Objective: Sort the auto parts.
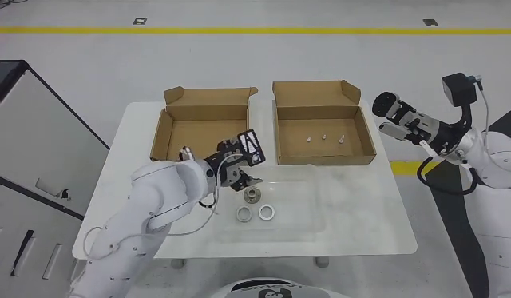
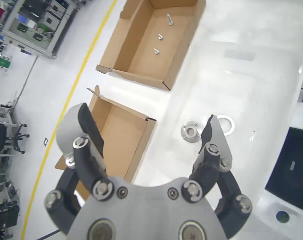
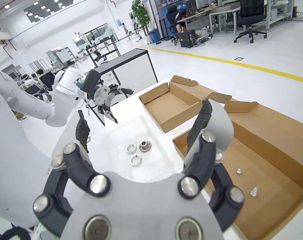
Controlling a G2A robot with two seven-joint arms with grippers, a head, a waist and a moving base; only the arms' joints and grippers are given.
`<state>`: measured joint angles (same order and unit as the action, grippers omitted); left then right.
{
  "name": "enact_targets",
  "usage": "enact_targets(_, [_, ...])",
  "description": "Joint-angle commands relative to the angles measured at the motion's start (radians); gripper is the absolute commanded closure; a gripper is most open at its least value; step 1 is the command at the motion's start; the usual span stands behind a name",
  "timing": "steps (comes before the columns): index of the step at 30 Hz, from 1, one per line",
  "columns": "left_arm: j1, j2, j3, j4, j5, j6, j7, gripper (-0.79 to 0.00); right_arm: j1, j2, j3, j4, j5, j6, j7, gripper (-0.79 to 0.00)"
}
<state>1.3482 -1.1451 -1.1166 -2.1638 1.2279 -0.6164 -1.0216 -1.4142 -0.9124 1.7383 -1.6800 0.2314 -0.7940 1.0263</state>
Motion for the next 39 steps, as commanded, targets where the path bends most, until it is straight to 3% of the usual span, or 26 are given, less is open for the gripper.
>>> enact_targets(1, [-0.047,-0.005,0.052,0.026,-0.049,-0.001,-0.085,-0.785,0.000,0.000,0.000,0.000,0.000,0.000,0.000,-0.785])
enact_targets(4, [-0.123,-0.016,0.127,0.067,-0.121,0.009,-0.191,-0.785,0.000,0.000,0.000,0.000,0.000,0.000,0.000,-0.785])
enact_targets(10, [-0.283,-0.029,0.287,0.169,-0.270,0.099,-0.281,-0.785,0.000,0.000,0.000,0.000,0.000,0.000,0.000,-0.785])
enact_targets(21, [-0.550,-0.018,0.550,0.364,-0.513,0.195,-0.377,-0.785,0.000,0.000,0.000,0.000,0.000,0.000,0.000,-0.785])
enact_targets(29, [-0.647,-0.006,0.713,0.419,-0.526,0.154,-0.336,-0.785,0.000,0.000,0.000,0.000,0.000,0.000,0.000,-0.785])
enact_targets(39, [-0.690,-0.003,0.810,0.443,-0.537,0.101,-0.283,-0.785,0.000,0.000,0.000,0.000,0.000,0.000,0.000,-0.785])
